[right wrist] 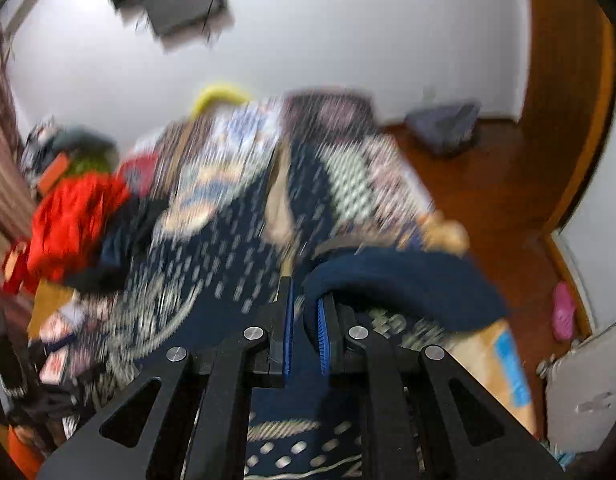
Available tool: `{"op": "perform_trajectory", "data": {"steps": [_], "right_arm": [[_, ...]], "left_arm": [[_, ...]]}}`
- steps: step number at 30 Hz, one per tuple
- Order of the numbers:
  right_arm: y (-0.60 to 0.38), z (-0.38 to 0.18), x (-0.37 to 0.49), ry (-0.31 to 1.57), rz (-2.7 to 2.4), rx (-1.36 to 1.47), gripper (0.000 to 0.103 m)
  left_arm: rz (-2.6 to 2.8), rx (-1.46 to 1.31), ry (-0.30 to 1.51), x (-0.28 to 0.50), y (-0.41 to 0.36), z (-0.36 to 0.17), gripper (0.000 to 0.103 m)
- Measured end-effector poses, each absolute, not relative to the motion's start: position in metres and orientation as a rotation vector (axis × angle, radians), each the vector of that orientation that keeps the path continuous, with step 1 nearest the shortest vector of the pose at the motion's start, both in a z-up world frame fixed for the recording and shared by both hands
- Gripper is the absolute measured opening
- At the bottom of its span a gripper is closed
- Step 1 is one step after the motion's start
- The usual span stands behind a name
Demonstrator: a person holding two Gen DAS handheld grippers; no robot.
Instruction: Fold large clothes
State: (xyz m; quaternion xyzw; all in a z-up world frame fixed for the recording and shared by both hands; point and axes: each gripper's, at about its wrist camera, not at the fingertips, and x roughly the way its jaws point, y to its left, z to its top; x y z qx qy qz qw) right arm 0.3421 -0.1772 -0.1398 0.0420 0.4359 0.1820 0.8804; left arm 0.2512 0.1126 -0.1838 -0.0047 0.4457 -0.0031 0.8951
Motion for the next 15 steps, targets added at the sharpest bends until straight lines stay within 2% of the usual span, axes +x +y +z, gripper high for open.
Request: {"op": "perform_trajectory", "data": {"steps": [5,10,12,15], "right_arm": [[-0.149,-0.180,0.333,1.074,0.395,0.008,0.010],[-0.145,-0.193,0.320,1.158,0.401,-0.043,0.031],[-0.147,-0.194,0.314,1.181,0.421,-0.044,0.035],[-0.155,-0.186,0.302,1.153,0.451,-0.061,0.035]], "left_arm": [[-0.009,0.000,0.934,0.242,0.119,-0.185,0.090],[-0.010,0.000,0.942,0.239,0.116,-0.186,0.090],[-0.015,0.009,0.941,0.239,0.111,-0.183,0.090],[-0.032,0.051,0.926,0.243,0.094,-0.174,0.090]]}}
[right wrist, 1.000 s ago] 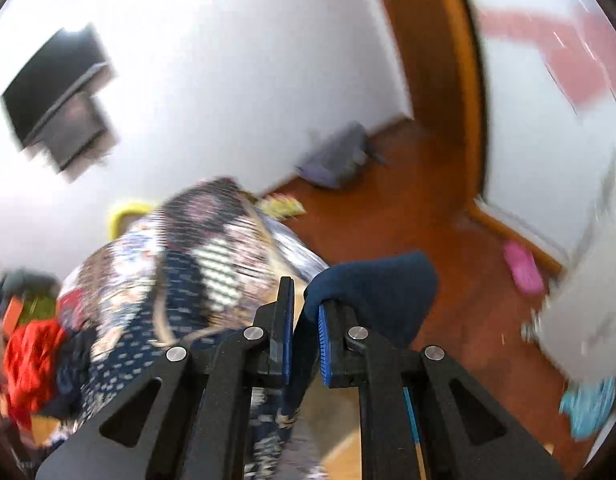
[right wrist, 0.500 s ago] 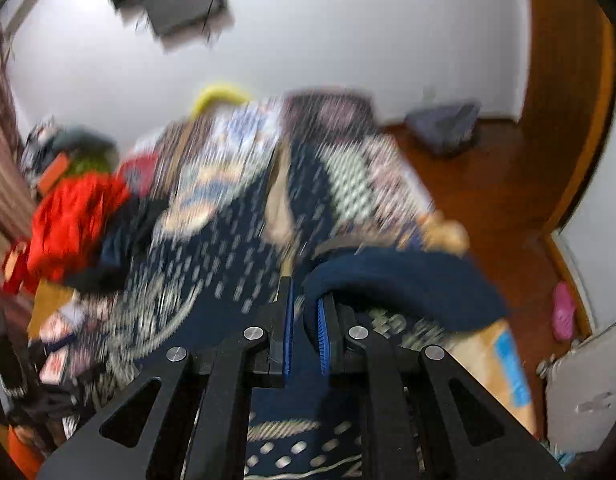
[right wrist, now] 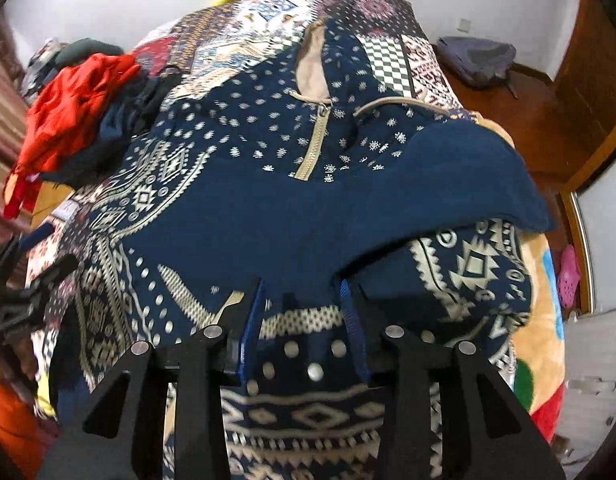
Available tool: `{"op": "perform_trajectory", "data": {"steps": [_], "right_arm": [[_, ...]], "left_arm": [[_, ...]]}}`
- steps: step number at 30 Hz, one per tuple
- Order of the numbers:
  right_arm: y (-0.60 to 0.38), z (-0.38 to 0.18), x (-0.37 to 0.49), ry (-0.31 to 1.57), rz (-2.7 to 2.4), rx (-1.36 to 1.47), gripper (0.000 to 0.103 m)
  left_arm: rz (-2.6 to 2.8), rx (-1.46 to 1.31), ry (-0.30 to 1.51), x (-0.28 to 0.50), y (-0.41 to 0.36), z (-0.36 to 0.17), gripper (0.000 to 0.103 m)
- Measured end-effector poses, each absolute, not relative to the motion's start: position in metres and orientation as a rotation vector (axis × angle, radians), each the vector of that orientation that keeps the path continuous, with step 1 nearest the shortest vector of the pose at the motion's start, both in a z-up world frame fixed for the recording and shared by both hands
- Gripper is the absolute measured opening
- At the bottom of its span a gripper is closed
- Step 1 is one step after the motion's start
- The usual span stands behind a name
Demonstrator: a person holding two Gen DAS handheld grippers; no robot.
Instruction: Fold large clothes
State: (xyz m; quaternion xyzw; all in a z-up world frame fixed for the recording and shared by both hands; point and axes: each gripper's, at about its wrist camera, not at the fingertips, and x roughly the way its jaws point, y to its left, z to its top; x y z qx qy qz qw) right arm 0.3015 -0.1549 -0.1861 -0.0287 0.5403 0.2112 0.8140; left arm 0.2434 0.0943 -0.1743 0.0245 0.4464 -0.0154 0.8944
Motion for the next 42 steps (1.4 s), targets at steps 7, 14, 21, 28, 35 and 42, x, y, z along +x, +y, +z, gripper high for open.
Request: {"op": "perform_trajectory", "data": {"steps": [7,14,21,28,35,42], "right_arm": [[-0.196,-0.162,0.289,1.022,0.357,-0.040,0.037],[-0.263,-0.151,0.284,0.938,0.211,0.057,0.041],[-0.308,-0.164,0.284,0.945,0.123,0.170,0.044],[-0.310,-0.180,0.298,0.968,0.116,0.198,0.044],[-0.296,-0.197,0.319,0.983,0.146,0.170,0.044],[-0.277,-0.229,0.334,1.060,0.185,0.160,0.044]], "left_arm": [[-0.103,0.128,0.856,0.265,0.042,-0.136,0.090],[-0.200,0.279,0.755,0.298,-0.038,-0.101,0.090],[-0.345,0.401,0.763,0.335,-0.125,-0.114,0.090],[-0.408,0.477,0.849,0.368,-0.178,-0.159,0.090],[-0.433,0.474,0.888,0.378,-0.187,-0.191,0.069],[-0.478,0.298,0.922,0.390,-0.164,-0.184,0.016]]}}
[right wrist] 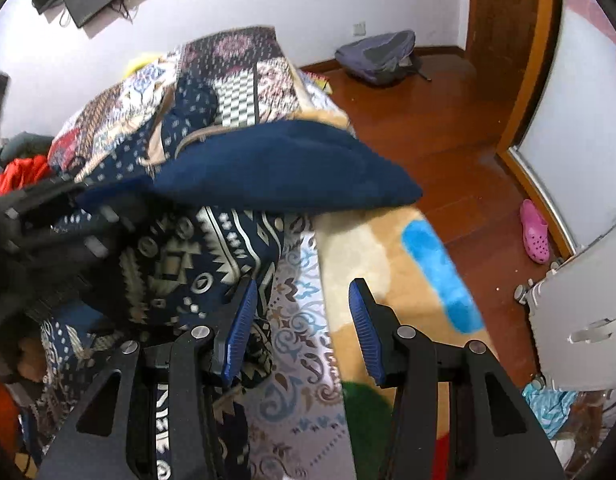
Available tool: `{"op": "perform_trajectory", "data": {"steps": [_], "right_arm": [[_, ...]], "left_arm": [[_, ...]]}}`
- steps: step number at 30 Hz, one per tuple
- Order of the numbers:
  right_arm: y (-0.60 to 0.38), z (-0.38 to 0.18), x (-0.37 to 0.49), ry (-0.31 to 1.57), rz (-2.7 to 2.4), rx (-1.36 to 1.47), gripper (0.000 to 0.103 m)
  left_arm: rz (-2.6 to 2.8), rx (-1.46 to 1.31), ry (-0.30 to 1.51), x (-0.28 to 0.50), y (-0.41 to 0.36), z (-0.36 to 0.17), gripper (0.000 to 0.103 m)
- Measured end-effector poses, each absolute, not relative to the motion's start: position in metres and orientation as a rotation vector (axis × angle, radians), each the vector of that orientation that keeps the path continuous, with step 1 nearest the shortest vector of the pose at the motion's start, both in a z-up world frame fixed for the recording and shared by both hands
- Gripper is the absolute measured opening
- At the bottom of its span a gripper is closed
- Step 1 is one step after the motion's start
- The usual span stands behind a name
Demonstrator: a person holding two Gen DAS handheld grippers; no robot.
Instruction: Fold large clothes
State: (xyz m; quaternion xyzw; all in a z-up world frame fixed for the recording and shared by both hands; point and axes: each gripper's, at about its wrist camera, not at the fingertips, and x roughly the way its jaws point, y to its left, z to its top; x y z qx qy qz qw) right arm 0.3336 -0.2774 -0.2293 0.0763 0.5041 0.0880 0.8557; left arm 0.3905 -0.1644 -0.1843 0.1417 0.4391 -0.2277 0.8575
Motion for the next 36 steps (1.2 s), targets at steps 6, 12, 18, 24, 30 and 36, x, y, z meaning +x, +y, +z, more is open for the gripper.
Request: {"op": "perform_trajectory", "data": {"steps": [6,12,18,24,30,36], "right_arm": [[-0.287,-0.241,0.331,1.079,0.216,0.248,0.045],[-0.292,-0.242,0.327,1.094,0.225,0.288,0.049],[-0.284,-0.242,0.329,1.081,0.220,0.245,0.050],[-0.283,-0.242,0.330,1.082,0.214,0.238,0.051],[-0.284,-0.238,0.332,1.093,0.207,0.242,0.051],[-0.282,-0.215,0.332,1.039,0.225,0.219,0.051]], "left_arm": [[-0.422,0.183,0.877,0.391,-0.131,-0.159,0.005],[-0.349,0.126,0.842,0.373,-0.079,-0.142,0.005],[-0.287,0.128,0.945,0.352,-0.038,-0.179,0.005],[-0.301,0.214,1.088,0.341,-0.043,-0.225,0.006],[-0.326,0.315,1.044,0.344,-0.071,-0.210,0.030],[-0.361,0.392,0.936,0.362,-0.110,-0.184,0.055]]}}
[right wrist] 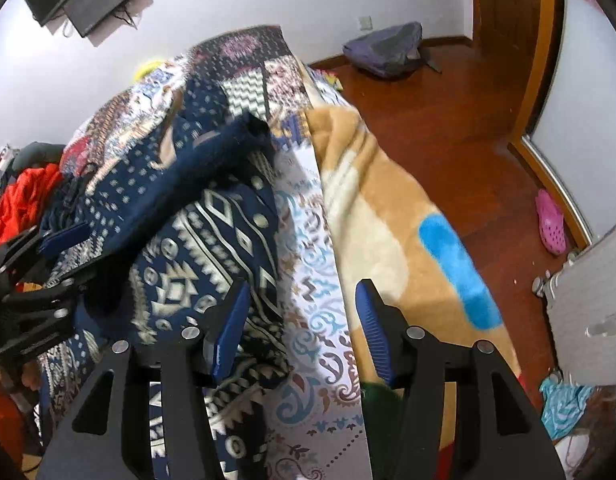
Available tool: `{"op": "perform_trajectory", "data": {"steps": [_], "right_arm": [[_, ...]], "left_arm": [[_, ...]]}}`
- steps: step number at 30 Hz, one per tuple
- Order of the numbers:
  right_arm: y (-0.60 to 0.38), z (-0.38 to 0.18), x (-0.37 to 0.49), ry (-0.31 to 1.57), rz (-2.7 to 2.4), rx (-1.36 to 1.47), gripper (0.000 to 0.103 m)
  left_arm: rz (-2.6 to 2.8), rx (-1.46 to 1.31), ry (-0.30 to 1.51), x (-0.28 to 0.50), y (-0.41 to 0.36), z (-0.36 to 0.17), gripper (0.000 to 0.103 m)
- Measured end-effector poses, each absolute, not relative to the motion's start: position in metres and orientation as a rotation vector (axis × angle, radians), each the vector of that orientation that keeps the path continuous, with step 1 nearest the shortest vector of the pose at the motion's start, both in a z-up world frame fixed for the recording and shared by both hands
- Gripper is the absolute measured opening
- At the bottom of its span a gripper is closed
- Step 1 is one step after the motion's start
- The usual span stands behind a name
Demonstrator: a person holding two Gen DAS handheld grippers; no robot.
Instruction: Fold large clothes
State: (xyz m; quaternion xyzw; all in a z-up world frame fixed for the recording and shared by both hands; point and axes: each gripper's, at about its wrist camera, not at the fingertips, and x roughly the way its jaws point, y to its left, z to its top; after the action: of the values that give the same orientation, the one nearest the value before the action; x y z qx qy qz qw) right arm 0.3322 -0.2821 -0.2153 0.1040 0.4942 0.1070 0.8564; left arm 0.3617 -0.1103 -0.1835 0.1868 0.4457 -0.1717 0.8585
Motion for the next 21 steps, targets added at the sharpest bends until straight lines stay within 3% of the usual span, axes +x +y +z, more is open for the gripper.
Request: {"op": "perform_trajectory", "data": {"steps": [11,12,14,15,21], "right_arm": [[-0.272,-0.224,0.340,1.048,0.217,0.170,0.051],[-0.272,-0.224,0.340,1.047,0.217,0.171,0.051],[-0.274,-0.224,0.339,1.048,0.216,0.179,0.051],[-0.275,-0.224,0.339,1.050,0.212,0.181,0.051],[-0.275,-0.225,0.338,1.054,0.202,0.171,0.051]], "left_arm": [[-0.412,0.377,0.986,0.407,-0.158,-0.207,0.054],[-0.413,0.354,0.985,0.410,-0.157,-0.207,0.051],[-0.426,0.334,0.973,0.413,-0.155,-0.204,0.013],[-0.428,0.327,0.963,0.415,-0.153,-0.202,0.005],[-0.361,0.228,0.864,0.414,-0.114,-0.166,0.004]]}}
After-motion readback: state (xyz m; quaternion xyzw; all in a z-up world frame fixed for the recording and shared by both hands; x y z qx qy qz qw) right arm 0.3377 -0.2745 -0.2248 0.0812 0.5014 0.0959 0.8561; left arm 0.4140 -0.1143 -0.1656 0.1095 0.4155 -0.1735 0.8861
